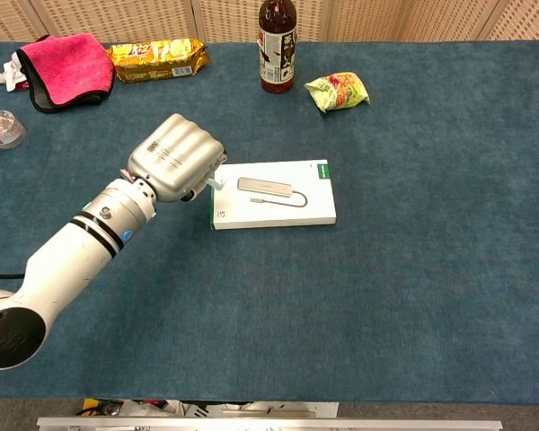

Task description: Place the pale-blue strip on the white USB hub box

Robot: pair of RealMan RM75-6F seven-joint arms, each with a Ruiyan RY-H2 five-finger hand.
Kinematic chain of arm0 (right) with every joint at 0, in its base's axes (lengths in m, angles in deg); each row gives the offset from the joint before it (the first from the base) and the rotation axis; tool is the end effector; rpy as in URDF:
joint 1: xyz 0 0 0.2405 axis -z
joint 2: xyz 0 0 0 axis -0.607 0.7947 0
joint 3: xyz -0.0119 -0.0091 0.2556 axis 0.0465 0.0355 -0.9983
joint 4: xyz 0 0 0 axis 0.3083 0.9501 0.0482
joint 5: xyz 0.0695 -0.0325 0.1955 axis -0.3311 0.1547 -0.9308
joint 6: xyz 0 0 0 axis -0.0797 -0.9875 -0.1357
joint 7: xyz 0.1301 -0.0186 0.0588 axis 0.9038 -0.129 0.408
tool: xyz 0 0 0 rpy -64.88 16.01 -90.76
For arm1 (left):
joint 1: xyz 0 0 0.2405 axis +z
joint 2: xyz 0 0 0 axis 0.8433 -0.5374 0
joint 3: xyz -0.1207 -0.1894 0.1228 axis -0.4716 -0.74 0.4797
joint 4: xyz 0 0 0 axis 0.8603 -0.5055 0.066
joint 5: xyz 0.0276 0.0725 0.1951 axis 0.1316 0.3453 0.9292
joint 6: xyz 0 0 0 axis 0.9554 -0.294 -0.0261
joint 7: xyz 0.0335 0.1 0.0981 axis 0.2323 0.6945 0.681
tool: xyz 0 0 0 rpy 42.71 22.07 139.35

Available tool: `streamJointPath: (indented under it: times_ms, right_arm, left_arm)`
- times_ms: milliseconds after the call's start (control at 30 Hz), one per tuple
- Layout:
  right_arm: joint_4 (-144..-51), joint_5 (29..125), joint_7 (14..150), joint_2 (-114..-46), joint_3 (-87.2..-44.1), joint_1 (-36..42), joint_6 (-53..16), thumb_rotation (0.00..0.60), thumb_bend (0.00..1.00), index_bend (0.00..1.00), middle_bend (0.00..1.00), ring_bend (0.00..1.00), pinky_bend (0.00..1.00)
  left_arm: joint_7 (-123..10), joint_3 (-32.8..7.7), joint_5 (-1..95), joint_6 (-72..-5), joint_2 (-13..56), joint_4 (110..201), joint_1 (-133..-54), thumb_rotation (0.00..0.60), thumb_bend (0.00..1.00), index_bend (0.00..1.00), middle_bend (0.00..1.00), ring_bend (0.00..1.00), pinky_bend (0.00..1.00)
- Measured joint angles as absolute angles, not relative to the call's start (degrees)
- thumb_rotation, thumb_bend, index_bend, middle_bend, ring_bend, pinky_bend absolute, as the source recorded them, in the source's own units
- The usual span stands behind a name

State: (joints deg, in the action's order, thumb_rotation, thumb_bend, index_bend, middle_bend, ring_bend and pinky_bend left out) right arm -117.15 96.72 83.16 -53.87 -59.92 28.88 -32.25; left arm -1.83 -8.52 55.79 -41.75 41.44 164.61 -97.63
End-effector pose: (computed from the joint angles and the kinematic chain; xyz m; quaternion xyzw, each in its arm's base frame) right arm -0.3136 -0.2068 0.1873 0.6114 -0.3935 0.3577 0.5860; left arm -0.1177 0.2868 -0.0752 -0.8100 -0.1370 -0.2973 0.4866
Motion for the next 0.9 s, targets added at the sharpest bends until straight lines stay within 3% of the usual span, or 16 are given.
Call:
streamJointPath:
  times_ms: [367,900]
  right_arm:
    - [-117.19,96.49,82.93,-54.01,-59.95,28.71,-31.94,0.506,0.26,0.26,0.45,0.38,0.41]
    - [-117.25,96.53,83.14,-53.86,-59.83,29.4,-32.98,0.504,0.26,0.26,0.45,0.38,0.41]
  left_arm:
    - [0.85,-6.79,62.92,-43.2,45.49,158.5,-99.08,0.6,0.38,0.61,1.0,1.0,1.0]
    - [7.58,-6.29,63.59,-40.04,47.92,155.95,-99.83,0.6,0.38,0.61,1.0,1.0,1.0]
